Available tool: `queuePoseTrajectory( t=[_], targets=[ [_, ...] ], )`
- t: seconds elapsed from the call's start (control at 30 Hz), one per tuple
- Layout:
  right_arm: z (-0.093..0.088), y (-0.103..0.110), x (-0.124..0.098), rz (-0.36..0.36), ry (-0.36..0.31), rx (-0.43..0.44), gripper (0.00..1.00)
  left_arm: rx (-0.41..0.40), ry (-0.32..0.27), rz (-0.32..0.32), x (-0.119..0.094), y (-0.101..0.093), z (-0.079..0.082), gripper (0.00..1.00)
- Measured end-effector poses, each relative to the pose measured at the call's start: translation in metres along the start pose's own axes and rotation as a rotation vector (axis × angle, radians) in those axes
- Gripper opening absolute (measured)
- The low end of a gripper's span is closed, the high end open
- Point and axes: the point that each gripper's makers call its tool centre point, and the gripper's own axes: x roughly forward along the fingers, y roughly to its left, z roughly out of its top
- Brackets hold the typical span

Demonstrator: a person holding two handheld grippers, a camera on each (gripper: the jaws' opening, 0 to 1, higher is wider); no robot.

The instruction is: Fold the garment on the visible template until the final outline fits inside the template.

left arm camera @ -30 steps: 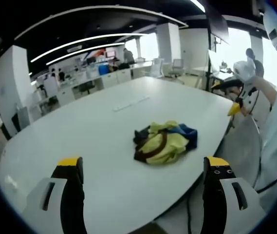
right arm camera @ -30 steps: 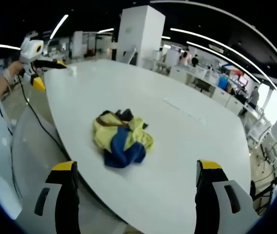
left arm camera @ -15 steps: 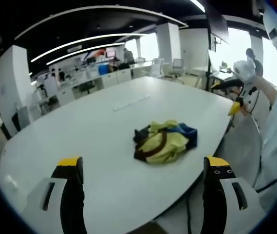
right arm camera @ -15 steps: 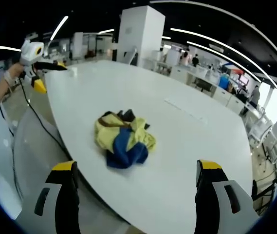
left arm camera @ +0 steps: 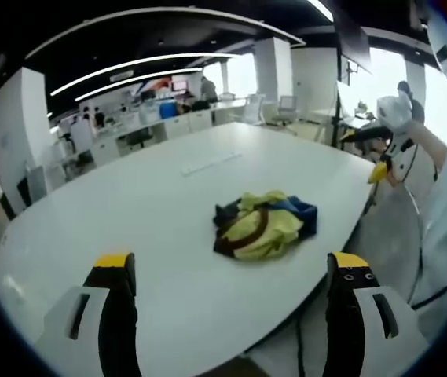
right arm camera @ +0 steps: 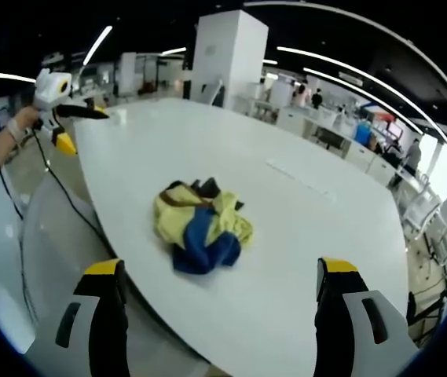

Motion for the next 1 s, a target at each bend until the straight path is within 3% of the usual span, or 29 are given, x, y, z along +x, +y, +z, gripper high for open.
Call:
queuePoseTrajectory(
  t=[0.67, 0.83, 1.0],
  targets=[
    [0.001, -0.003, 0.010, -0.004, 0.003, 0.007, 1.00, -0.020, -0.010, 0.002, 0.008, 0.009, -0.003, 0.96],
    [0.005, -0.002, 0.012, 0.007, -0.008, 0.007, 1.00, 0.009, 0.033, 0.019, 0.011, 0.014, -0.011, 0.97],
    [0.010, 0.001, 0.015, 0.015, -0.015, -0.010, 1.00, -0.002, 0.002, 0.017, 0.017, 0.018, -0.005, 0.97]
  ],
)
